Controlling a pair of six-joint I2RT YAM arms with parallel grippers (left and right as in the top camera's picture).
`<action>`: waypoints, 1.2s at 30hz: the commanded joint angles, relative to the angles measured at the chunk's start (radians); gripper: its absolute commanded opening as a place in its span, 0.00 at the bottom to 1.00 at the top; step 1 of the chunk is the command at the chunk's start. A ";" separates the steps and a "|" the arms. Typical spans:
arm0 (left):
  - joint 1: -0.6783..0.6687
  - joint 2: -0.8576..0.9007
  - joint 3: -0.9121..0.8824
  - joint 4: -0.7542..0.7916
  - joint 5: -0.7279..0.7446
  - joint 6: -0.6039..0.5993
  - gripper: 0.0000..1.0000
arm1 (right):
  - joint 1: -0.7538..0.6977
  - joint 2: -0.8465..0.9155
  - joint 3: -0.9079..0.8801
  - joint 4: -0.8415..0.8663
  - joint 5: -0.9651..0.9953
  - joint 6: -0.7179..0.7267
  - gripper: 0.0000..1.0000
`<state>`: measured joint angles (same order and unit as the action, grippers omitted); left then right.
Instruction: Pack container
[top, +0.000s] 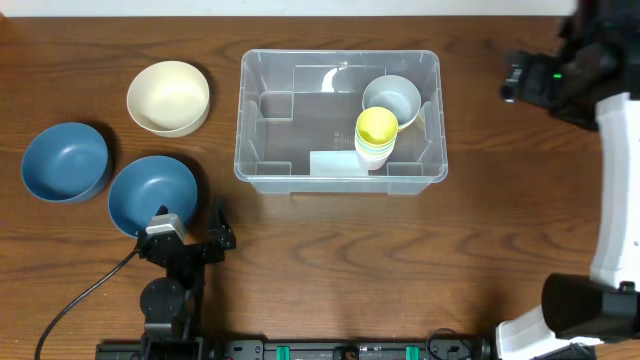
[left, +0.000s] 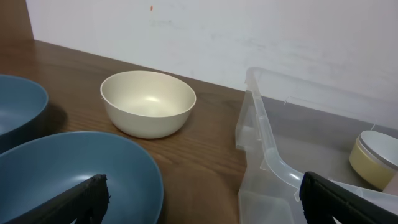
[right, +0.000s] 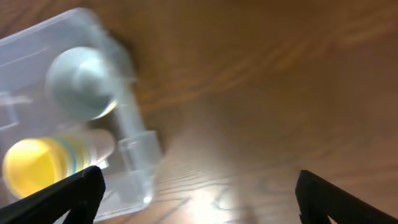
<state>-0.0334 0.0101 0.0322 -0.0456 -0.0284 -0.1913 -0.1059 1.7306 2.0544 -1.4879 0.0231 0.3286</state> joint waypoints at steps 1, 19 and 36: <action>0.004 -0.006 -0.028 -0.026 -0.002 -0.009 0.98 | -0.069 -0.010 0.012 -0.010 0.006 0.000 0.99; 0.004 -0.006 -0.028 -0.026 -0.002 -0.009 0.98 | -0.098 -0.010 0.012 -0.032 0.003 0.000 0.99; 0.004 -0.006 -0.028 -0.025 -0.005 -0.009 0.98 | -0.098 -0.010 0.012 -0.031 0.002 0.000 0.99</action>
<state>-0.0334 0.0101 0.0322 -0.0456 -0.0288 -0.1913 -0.2020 1.7306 2.0544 -1.5181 0.0261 0.3286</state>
